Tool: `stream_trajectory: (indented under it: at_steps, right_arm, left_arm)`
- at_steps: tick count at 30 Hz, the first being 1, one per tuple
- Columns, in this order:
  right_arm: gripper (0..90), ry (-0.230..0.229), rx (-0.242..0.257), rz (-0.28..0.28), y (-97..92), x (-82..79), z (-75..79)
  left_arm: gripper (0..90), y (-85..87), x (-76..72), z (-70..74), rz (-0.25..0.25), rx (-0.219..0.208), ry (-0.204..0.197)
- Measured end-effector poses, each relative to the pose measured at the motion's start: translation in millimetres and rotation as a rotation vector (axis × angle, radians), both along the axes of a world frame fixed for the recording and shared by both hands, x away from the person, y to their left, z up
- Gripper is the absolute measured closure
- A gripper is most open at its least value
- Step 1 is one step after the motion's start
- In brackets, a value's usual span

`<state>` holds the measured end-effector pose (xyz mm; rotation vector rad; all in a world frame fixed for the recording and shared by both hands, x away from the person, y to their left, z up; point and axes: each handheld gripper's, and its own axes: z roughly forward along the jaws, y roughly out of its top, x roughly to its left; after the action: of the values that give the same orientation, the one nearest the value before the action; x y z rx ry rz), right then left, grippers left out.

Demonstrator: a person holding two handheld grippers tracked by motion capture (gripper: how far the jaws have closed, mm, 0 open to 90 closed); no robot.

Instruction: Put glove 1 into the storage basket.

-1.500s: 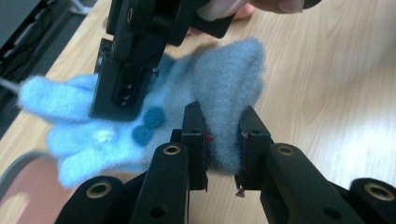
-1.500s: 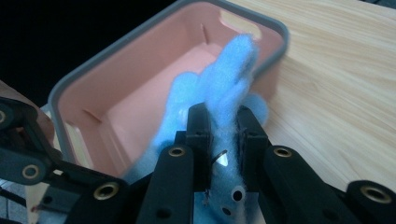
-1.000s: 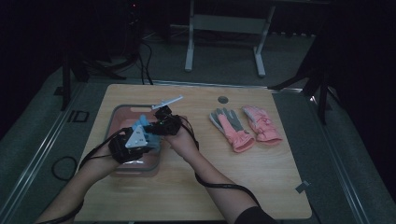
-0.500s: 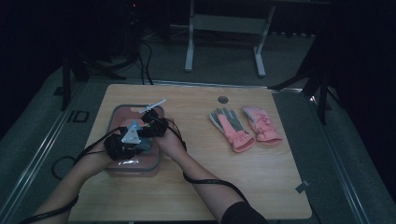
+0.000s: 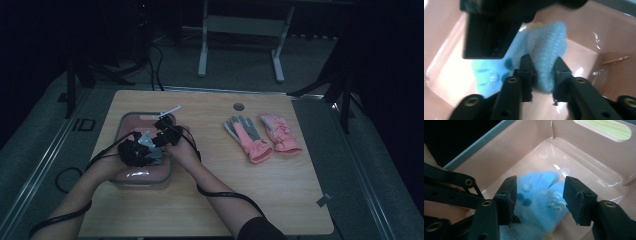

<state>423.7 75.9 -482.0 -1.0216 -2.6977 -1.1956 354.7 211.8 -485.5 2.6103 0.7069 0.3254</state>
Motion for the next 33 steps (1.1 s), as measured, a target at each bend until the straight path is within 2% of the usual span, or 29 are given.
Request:
stream_trajectory:
  at_steps: [2, 4, 6, 8, 9, 11, 14, 16, 17, 18, 19, 22, 26, 29, 33]
  right_arm:
    - [40.7, 0.000, 0.011, -0.005, -1.8, -0.1, 0.7]
    - [37.9, 0.001, 0.020, 0.003, -3.3, -0.9, 1.7]
    - [35.8, -0.005, 0.023, 0.003, -5.0, -2.6, 3.6]
    - [31.7, -0.009, 0.040, 0.012, -7.5, -3.8, 5.7]
    - [29.8, -0.013, 0.040, 0.014, -8.7, -4.5, 7.0]
    - [26.7, -0.014, 0.057, 0.021, -12.4, -5.9, 10.5]
    - [21.5, -0.014, 0.089, 0.040, -19.5, -8.5, 16.7]
    - [19.4, -0.020, 0.102, 0.051, -24.6, -11.3, 21.0]
    - [19.4, -0.020, 0.102, 0.051, -24.6, -11.3, 21.0]
    - [19.1, -0.025, 0.103, 0.058, -27.1, -12.8, 23.4]
    - [18.9, -0.039, 0.103, 0.064, -32.6, -15.9, 27.5]
    - [17.8, -0.036, 0.126, 0.076, -42.9, -19.2, 32.9]
    - [18.2, -0.070, 0.114, 0.086, -60.6, -22.5, 37.7]
    - [18.2, -0.096, 0.092, 0.091, -75.0, -26.0, 38.9]
    - [17.7, -0.117, 0.059, 0.100, -94.2, -30.7, 38.0]
  left_arm:
    - [66.0, -1.3, -1.5, -0.7, -0.004, 0.012, 0.007]
    - [56.8, -1.8, -3.0, -1.1, 0.012, 0.011, 0.008]
    - [48.4, 0.3, -7.8, 1.1, 0.041, -0.013, -0.017]
    - [43.7, 1.8, -11.2, 4.2, 0.065, -0.027, -0.034]
    - [39.5, 2.8, -13.5, 6.8, 0.079, -0.047, -0.044]
    - [37.9, 5.1, -18.2, 12.7, 0.095, -0.085, -0.049]
    - [30.2, 6.5, -24.6, 19.8, 0.124, -0.144, -0.057]
    - [19.8, 7.3, -26.2, 22.2, 0.128, -0.199, -0.027]
    - [16.1, 7.3, -26.2, 22.2, 0.128, -0.199, -0.027]
    - [16.1, 5.7, -27.5, 23.1, 0.151, -0.225, -0.026]
    - [15.4, 4.5, -27.7, 23.3, 0.155, -0.231, -0.023]
    - [13.9, -2.5, -30.5, 24.1, 0.154, -0.253, -0.029]
    - [13.9, -12.9, -35.3, 28.0, 0.146, -0.304, -0.047]
    - [13.9, -22.7, -38.8, 30.7, 0.131, -0.311, -0.066]
    - [13.9, -36.3, -42.6, 34.8, 0.104, -0.363, -0.076]
